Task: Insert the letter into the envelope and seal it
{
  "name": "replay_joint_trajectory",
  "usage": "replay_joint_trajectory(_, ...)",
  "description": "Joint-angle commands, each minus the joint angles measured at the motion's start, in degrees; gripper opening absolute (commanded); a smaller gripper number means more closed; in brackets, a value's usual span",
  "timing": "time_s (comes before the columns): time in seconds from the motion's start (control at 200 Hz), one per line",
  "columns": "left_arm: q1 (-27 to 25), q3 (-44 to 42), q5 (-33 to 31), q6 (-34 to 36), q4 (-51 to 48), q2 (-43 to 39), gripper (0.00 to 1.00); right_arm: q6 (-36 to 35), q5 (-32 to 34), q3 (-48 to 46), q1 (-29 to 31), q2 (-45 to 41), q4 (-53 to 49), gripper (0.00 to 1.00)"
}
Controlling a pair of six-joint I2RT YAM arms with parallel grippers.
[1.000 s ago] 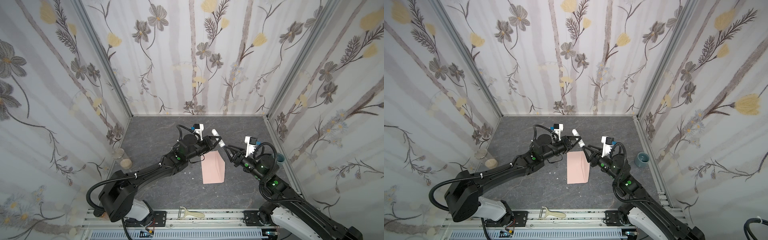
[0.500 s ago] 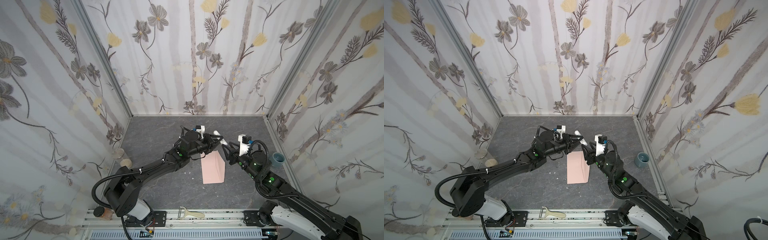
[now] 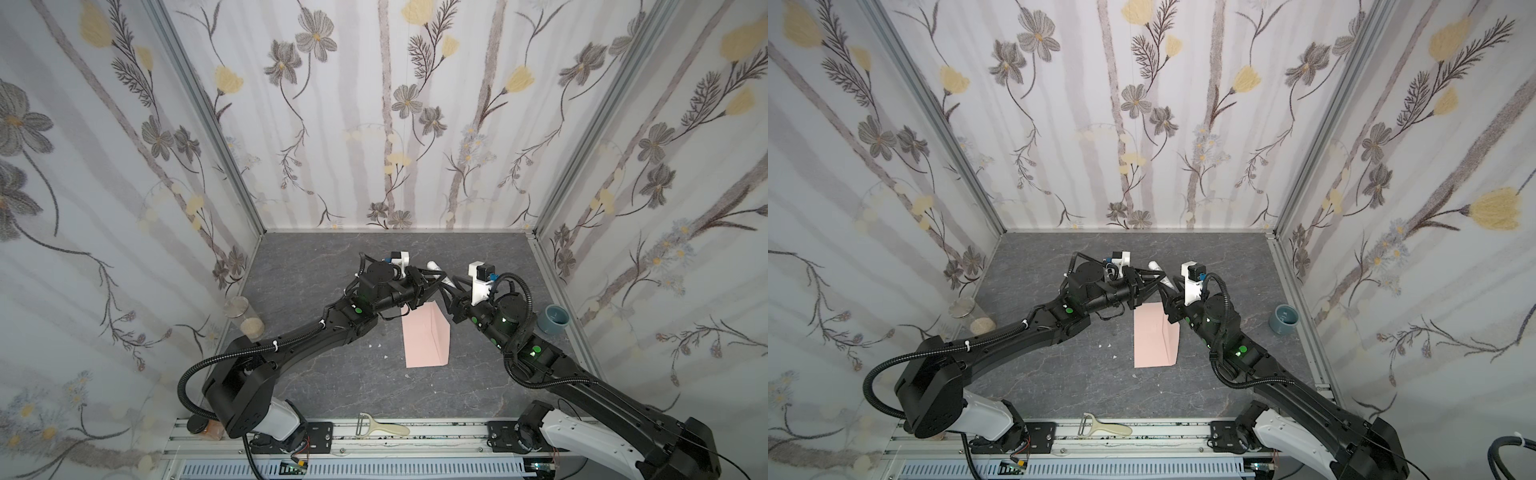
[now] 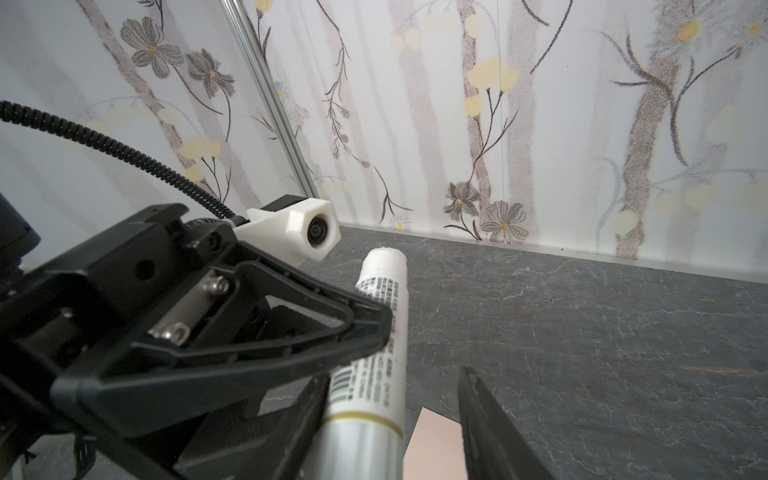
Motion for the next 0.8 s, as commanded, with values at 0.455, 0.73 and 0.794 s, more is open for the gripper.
replay_joint_trajectory(0.455, -0.9, 0.2, 1.4, -0.7, 2.2, -0.4, 0.0, -2.3, 0.5, 1.7, 0.2, 0.3, 1.7, 0.39)
replay_joint_trajectory(0.73, -1.1, -0.5, 0.5, -0.4, 2.2, -0.4, 0.0, -1.5, 0.1, 2.0, 0.4, 0.3, 1.3, 0.05)
replay_joint_trajectory(0.794, -1.0, -0.9, 0.0, -0.1, 2.2, -0.5, 0.0, -0.9, -0.3, 2.0, 0.4, 0.2, 1.1, 0.0)
